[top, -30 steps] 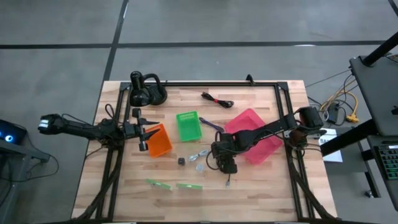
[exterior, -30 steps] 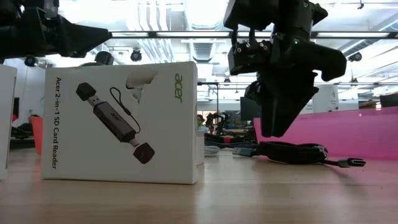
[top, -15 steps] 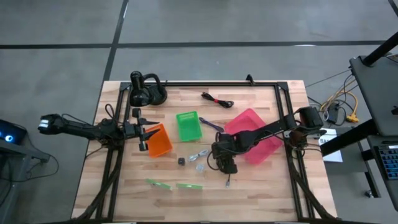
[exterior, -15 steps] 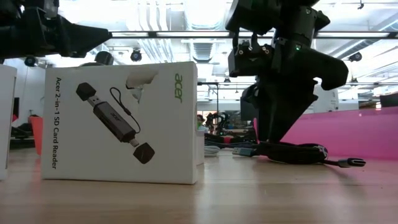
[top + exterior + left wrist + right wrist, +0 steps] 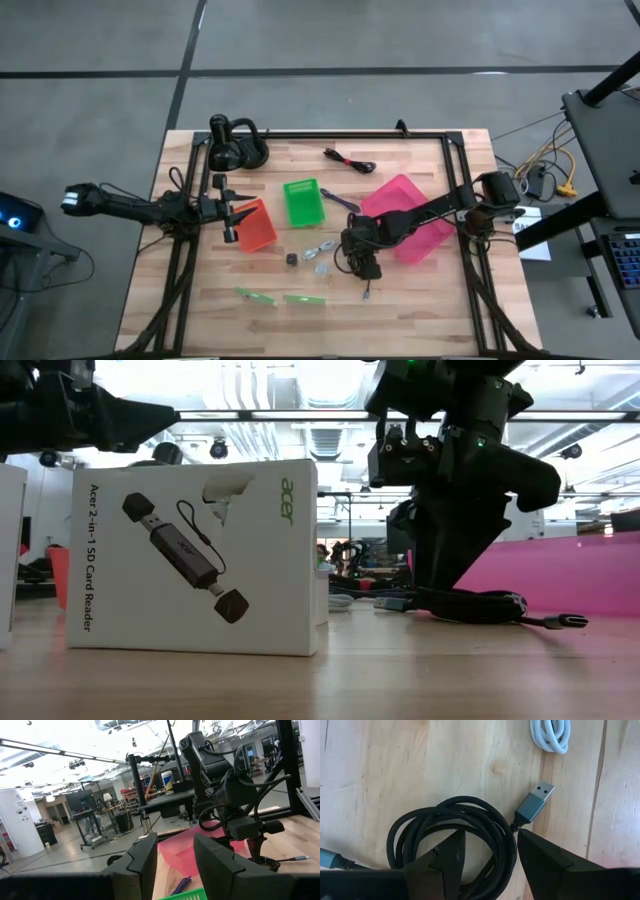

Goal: Pick and place items into bin
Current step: Put the bottom black charger cable into the pink bin

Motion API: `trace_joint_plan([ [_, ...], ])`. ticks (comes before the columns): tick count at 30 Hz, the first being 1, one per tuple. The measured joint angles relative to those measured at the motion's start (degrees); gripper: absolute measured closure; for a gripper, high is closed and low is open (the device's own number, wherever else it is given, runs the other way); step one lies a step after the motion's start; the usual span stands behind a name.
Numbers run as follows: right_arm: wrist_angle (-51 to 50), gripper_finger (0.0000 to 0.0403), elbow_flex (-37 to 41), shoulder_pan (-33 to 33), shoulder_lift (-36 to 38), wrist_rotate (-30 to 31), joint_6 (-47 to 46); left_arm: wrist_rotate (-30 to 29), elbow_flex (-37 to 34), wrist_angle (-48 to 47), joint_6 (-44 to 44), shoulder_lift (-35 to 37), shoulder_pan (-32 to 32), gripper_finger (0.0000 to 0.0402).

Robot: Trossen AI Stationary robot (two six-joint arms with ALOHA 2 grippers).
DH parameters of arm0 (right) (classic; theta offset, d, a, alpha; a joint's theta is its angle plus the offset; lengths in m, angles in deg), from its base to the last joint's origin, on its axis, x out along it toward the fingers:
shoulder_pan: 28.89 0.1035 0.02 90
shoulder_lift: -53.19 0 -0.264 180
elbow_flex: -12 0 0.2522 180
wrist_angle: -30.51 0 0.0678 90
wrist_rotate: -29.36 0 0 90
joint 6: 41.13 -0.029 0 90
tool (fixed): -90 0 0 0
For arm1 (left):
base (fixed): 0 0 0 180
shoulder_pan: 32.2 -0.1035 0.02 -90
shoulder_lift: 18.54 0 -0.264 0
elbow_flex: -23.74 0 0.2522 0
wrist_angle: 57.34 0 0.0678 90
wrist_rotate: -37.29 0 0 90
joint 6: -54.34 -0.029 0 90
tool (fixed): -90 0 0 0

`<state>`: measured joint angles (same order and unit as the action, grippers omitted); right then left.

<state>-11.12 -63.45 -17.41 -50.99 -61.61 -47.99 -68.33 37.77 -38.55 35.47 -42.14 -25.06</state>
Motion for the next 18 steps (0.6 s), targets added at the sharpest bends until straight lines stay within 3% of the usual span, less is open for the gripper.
trace_joint_plan([
  [18, 0.3, 0.0234, 1.2, 0.0, 0.0, 0.0, 1.0, 0.0, 0.0, 0.0, 0.0, 0.0, 0.0, 0.0288],
])
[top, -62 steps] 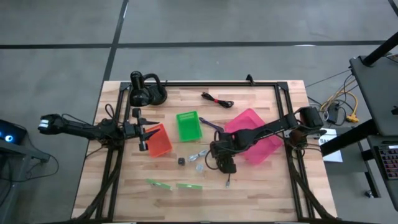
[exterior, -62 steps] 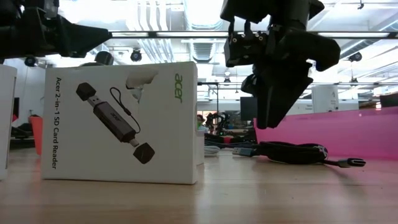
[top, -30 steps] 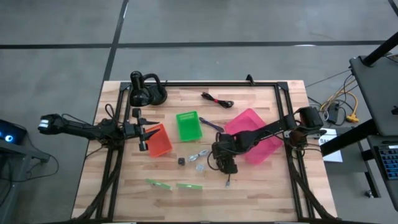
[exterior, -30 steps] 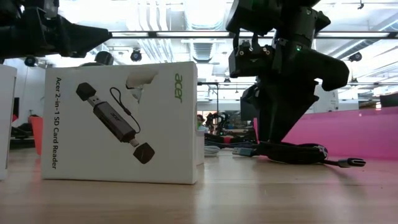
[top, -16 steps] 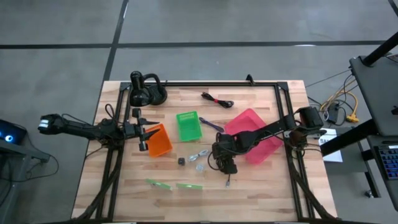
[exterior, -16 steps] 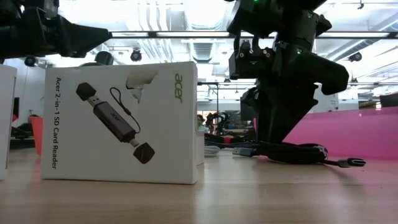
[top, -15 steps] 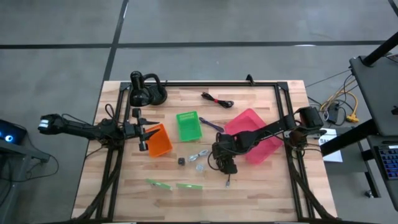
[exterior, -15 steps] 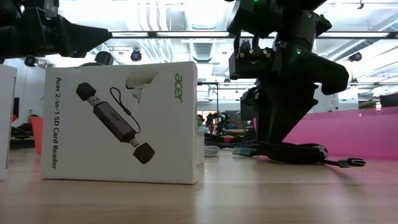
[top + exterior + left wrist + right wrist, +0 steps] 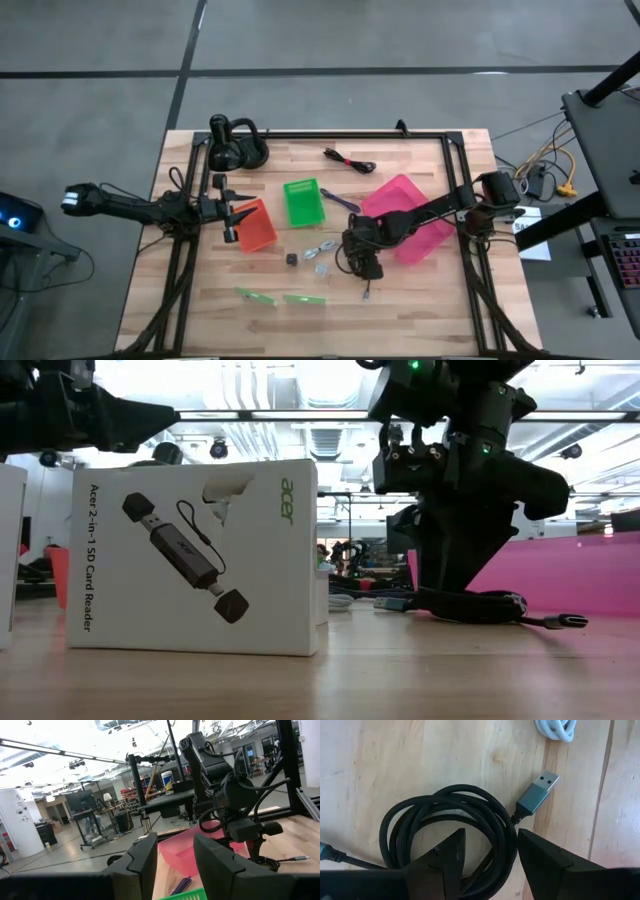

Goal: Pick and place items into bin
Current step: Put the bottom black charger cable into the pink bin

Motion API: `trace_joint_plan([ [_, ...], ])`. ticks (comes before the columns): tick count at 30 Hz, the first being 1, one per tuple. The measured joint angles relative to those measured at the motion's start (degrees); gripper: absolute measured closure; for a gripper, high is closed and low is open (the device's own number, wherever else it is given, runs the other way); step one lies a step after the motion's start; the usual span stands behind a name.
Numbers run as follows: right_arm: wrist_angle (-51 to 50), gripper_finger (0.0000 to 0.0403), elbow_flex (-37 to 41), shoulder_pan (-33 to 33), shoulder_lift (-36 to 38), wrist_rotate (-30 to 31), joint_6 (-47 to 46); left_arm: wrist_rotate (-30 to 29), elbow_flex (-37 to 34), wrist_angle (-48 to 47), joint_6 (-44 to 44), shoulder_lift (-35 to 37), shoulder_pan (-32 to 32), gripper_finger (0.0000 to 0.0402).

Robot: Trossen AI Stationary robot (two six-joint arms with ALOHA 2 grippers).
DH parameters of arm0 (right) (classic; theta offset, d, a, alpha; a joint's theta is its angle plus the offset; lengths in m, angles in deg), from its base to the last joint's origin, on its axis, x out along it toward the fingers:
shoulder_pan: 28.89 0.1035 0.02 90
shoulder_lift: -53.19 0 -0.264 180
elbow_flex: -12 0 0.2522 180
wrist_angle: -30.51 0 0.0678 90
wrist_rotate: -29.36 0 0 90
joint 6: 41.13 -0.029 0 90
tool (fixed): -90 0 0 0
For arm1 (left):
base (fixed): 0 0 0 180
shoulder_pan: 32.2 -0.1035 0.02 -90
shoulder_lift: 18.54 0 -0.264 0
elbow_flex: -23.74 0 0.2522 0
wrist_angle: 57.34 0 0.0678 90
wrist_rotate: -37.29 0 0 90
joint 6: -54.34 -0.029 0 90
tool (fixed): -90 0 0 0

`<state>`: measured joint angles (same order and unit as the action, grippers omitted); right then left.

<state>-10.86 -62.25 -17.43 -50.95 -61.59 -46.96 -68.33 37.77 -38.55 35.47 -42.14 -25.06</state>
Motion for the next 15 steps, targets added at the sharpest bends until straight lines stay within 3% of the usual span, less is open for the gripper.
trace_joint_plan([
  [15, 3.2, 0.0234, 2.7, 0.0, 0.0, 0.0, 0.0, 0.0, 0.0, 0.0, 0.0, 0.0, 0.0, 0.0288],
])
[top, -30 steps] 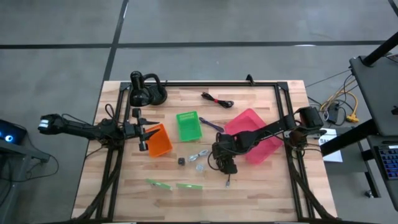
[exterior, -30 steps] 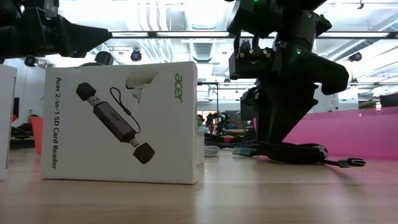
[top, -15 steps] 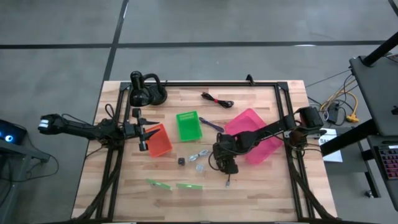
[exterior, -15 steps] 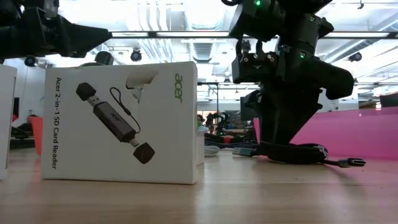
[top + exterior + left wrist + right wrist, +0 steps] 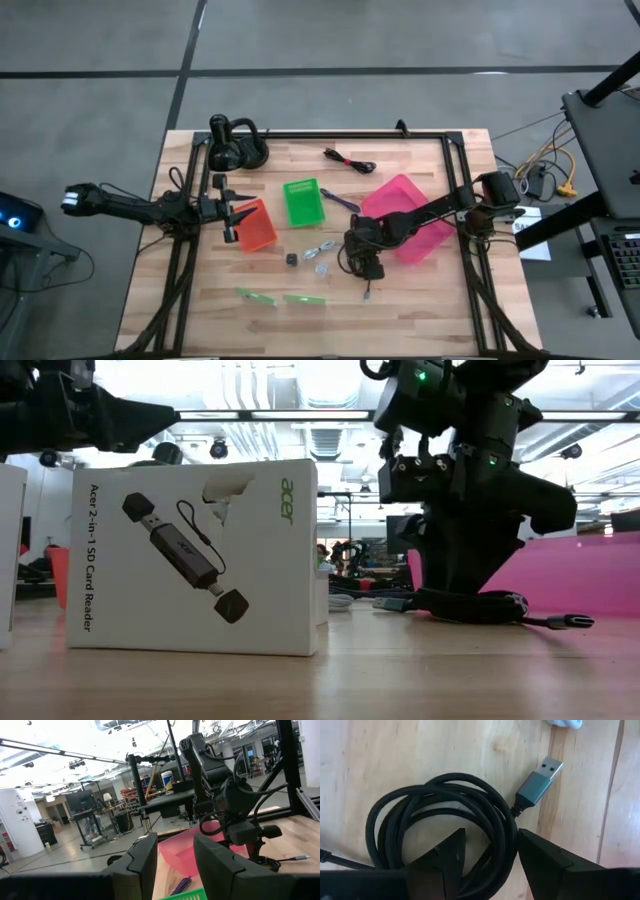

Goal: Pick and place items into bin
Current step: Put the bottom black charger cable into the pink bin

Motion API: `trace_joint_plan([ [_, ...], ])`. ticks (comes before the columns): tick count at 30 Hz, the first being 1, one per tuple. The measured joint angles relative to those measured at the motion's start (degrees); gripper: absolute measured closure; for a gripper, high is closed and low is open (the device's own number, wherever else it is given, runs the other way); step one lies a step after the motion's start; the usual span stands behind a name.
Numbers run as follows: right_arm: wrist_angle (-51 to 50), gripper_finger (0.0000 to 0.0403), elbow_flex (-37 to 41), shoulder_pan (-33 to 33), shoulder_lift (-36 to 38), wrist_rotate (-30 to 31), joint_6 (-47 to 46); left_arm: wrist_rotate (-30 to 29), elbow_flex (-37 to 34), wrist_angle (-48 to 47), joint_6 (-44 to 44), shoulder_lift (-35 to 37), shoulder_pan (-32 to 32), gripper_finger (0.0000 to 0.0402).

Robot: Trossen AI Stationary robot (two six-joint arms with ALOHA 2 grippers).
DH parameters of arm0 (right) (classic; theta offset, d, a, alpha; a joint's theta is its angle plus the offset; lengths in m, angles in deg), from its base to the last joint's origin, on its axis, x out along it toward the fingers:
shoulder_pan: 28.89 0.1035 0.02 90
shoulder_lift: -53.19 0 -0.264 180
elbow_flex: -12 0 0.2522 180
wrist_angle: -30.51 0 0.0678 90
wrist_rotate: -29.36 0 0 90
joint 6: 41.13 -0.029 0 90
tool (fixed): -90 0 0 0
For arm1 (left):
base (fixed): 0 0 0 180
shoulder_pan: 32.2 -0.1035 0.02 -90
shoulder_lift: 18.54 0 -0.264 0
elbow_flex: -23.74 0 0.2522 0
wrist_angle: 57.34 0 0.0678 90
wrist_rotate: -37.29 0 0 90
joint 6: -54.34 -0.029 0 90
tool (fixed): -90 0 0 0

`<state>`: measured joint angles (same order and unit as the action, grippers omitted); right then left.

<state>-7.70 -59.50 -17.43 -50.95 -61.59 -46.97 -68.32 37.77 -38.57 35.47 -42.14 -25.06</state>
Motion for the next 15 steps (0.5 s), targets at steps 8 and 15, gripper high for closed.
trace_joint_plan([
  [8, 1.1, 0.0234, 0.8, 0.0, 0.0, 0.0, -0.2, 0.0, 0.0, 0.0, 0.0, 0.0, 0.0, 0.0288],
  [15, 1.3, 0.0234, 0.8, 0.0, 0.0, 0.0, -0.2, 0.0, 0.0, 0.0, 0.0, 0.0, 0.0, 0.0288],
])
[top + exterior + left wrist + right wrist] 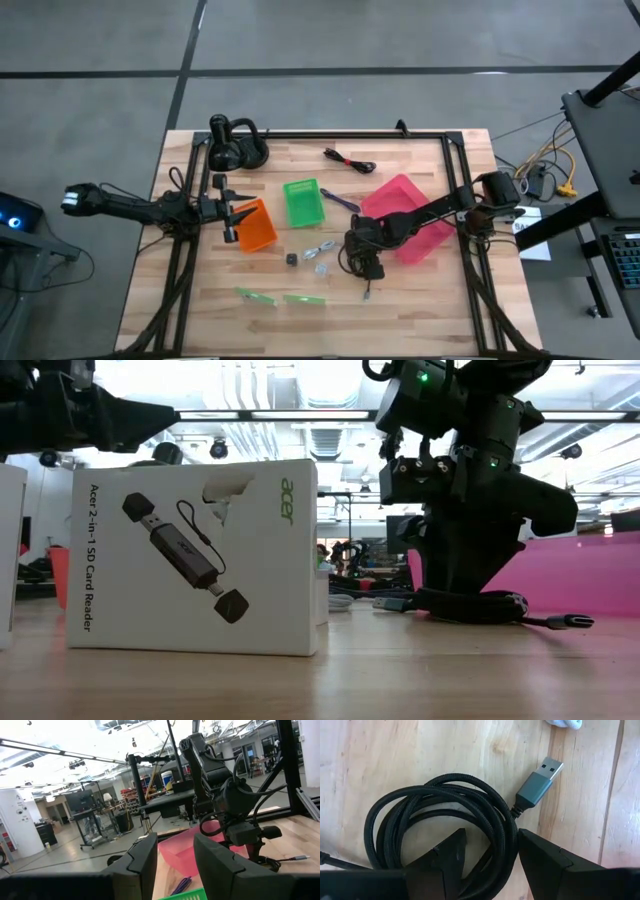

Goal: Pick and place items into bin
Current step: Put the bottom black charger cable into the pink bin

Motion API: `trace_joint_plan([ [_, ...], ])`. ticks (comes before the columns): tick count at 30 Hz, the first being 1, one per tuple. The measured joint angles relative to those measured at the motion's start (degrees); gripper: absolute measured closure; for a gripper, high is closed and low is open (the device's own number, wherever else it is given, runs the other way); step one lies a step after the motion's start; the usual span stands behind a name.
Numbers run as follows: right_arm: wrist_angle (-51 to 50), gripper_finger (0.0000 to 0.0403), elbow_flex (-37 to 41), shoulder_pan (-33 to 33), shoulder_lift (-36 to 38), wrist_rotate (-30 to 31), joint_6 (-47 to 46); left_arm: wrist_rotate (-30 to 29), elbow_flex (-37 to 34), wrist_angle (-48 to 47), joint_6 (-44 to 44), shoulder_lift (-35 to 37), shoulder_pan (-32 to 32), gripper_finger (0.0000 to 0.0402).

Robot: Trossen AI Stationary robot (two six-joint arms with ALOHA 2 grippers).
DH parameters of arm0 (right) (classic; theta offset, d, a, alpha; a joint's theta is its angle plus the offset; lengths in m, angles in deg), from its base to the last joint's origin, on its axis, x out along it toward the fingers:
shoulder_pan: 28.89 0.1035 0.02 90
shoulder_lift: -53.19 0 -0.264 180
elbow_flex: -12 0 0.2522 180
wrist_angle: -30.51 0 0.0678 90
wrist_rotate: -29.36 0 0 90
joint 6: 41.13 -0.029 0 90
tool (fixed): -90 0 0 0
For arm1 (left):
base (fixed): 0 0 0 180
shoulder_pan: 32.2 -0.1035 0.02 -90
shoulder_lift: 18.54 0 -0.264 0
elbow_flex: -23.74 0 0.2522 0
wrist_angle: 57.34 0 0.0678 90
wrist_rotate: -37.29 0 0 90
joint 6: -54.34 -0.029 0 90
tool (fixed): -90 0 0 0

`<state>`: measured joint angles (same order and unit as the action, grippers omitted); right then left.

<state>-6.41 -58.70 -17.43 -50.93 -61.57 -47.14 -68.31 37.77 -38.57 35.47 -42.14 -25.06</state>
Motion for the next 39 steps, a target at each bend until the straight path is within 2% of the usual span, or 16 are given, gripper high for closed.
trace_joint_plan([
  [10, 0.0, 0.0243, 0.0, 0.0, 0.0, 0.0, -0.4, 0.0, 0.0, 0.0, 0.0, 0.0, 0.0, 0.0288],
  [30, 0.0, 0.0343, 0.0, 0.0, 0.0, -0.2, -0.4, 0.0, 0.0, 0.0, 0.0, 0.0, 0.0, 0.0288],
  [39, 0.0, 0.0369, 0.0, 0.0, 0.0, -0.2, -0.4, 0.0, 0.0, 0.0, 0.0, 0.0, 0.0, 0.0288],
])
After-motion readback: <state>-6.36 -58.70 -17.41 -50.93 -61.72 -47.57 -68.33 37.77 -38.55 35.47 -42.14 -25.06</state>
